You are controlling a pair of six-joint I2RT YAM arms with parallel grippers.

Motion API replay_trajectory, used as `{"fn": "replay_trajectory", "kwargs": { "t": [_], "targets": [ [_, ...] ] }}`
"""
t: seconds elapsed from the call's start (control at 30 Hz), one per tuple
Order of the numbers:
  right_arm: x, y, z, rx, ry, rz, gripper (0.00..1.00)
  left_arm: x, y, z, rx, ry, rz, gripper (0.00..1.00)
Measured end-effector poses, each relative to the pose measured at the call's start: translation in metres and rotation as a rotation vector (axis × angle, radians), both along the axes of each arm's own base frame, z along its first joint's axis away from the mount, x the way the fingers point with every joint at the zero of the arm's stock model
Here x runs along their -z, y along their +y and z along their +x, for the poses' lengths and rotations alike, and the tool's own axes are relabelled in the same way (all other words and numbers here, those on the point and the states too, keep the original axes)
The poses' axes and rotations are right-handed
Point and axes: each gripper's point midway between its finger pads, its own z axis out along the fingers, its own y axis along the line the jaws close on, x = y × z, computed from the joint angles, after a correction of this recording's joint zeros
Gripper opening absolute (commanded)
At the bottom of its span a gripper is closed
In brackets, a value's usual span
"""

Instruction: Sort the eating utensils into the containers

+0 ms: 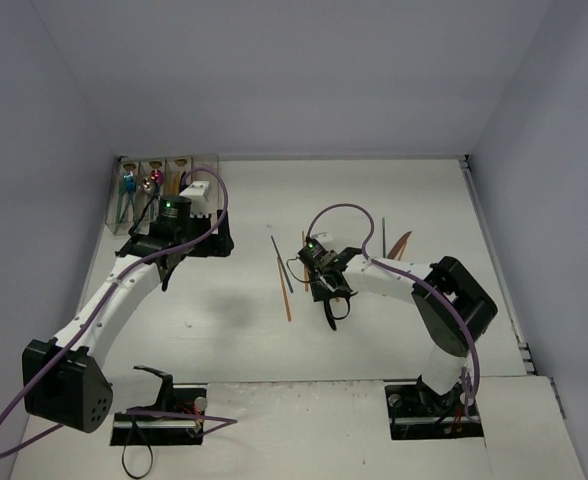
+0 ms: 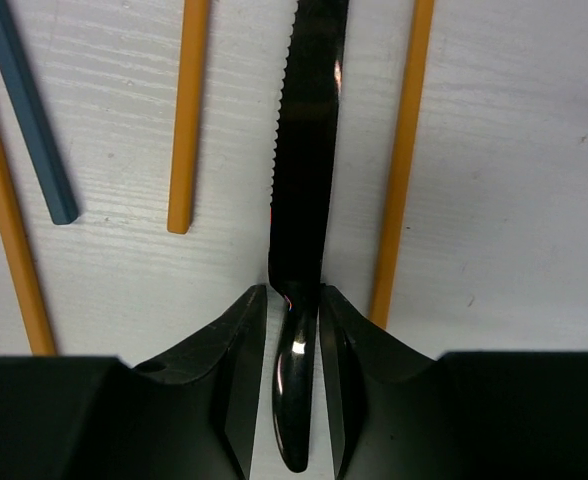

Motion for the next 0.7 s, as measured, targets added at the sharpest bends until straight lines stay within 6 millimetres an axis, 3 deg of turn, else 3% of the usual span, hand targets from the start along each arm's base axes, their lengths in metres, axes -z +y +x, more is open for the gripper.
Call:
{"fn": "replay_trajectory", "kwargs": {
  "t": [0.47, 0.57, 0.7],
  "targets": [
    [0.0003, 0.0043, -0.0045, 0.03, 0.024, 0.05, 0.28, 0.0012, -0.0004, 0.0002, -0.001, 0.005, -0.002, 0.77],
    [0.0005, 0.0035, -0.0066, 0.027, 0.034, 0.047, 0.23, 0.0016, -0.0008, 0.0002, 0.001, 0.006, -0.003, 0.77],
    [0.001, 0.0006, -0.0081, 0.03, 0.042, 0.036, 0.1, 0.0018, -0.0009, 0.0002, 0.001, 0.007, -0.003, 0.77]
  ]
}}
